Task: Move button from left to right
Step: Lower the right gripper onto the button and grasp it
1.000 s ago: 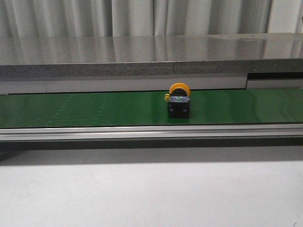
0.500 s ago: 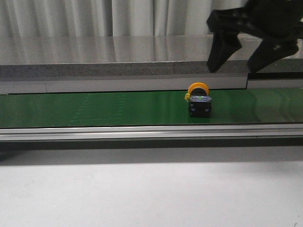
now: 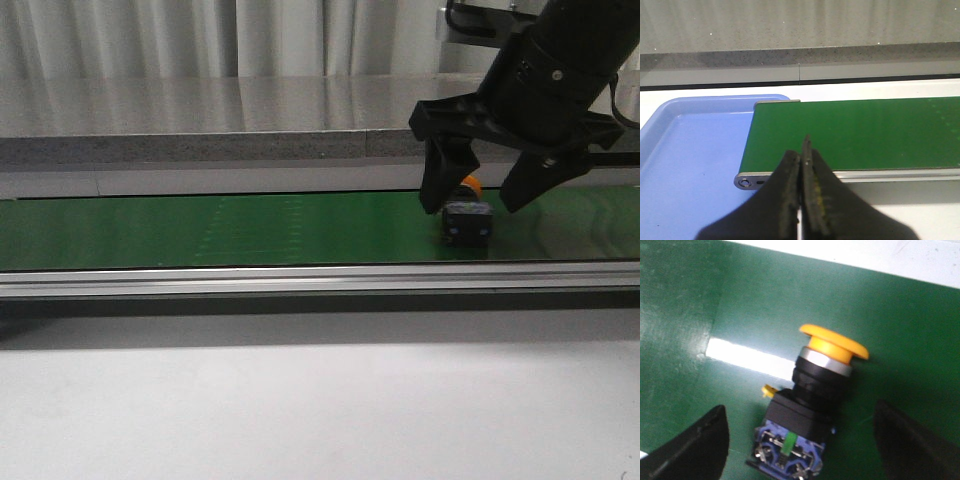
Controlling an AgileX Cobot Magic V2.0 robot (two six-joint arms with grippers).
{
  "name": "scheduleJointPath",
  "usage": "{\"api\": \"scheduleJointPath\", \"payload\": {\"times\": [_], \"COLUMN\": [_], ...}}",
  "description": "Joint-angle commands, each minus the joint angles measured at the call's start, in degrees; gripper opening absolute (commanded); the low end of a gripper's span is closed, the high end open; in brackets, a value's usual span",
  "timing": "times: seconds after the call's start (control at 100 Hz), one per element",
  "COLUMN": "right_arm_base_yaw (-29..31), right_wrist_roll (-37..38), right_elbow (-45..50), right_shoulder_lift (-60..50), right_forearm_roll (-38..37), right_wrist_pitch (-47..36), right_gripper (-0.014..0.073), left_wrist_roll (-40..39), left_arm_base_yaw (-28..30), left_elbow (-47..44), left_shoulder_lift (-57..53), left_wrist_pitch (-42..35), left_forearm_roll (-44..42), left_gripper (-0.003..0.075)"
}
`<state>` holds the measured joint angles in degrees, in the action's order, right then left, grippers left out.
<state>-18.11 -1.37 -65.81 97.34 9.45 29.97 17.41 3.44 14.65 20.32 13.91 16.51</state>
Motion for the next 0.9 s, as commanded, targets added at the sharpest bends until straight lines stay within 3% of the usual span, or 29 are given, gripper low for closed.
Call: {"api": "scheduleJointPath", "payload": {"times": [0.0, 0.11, 0.23, 0.3, 0.68, 0.89], "right_arm_base_yaw": [0.0, 0.0, 0.0, 0.0, 0.7, 5.2], "right_wrist_roll": [-0.5, -0.5, -0.5, -0.5, -0.5, -0.5], "right_elbow": [-2.1, -2.1, -2.1, -2.1, -2.6, -7.7], "right_shoulder_lift": [-2.1, -1.4, -1.3, -1.3, -2.9, -5.5], "right_forearm_roll": [0.3, 0.3, 0.3, 0.3, -0.6, -4.1], "right_wrist_pitch": [-1.8, -1.2, 0.6, 0.9, 2.2, 7.9], "right_gripper": [0.0588, 0.0503, 0.0304, 0.0241, 0.0237, 0.0237], "left_wrist_roll": [0.2, 0.2, 0.2, 0.2, 0.2, 0.2], "left_arm_base_yaw": [-0.4, -0.4, -0.4, -0.4, -0.4, -0.4], "left_elbow": [1.7, 1.7, 1.7, 1.7, 1.7, 1.7], "left_shoulder_lift": [0.5, 0.5, 0.5, 0.5, 0.5, 0.5], "left_wrist_pitch": [-4.6, -4.6, -4.6, -4.6, -4.6, -4.6], "left_forearm_roll": [0.8, 0.8, 0.8, 0.8, 0.8, 0.8], "left_gripper": [-0.0020, -0.0020, -0.0020, -0.0020, -0.0020, -0.0020]}}
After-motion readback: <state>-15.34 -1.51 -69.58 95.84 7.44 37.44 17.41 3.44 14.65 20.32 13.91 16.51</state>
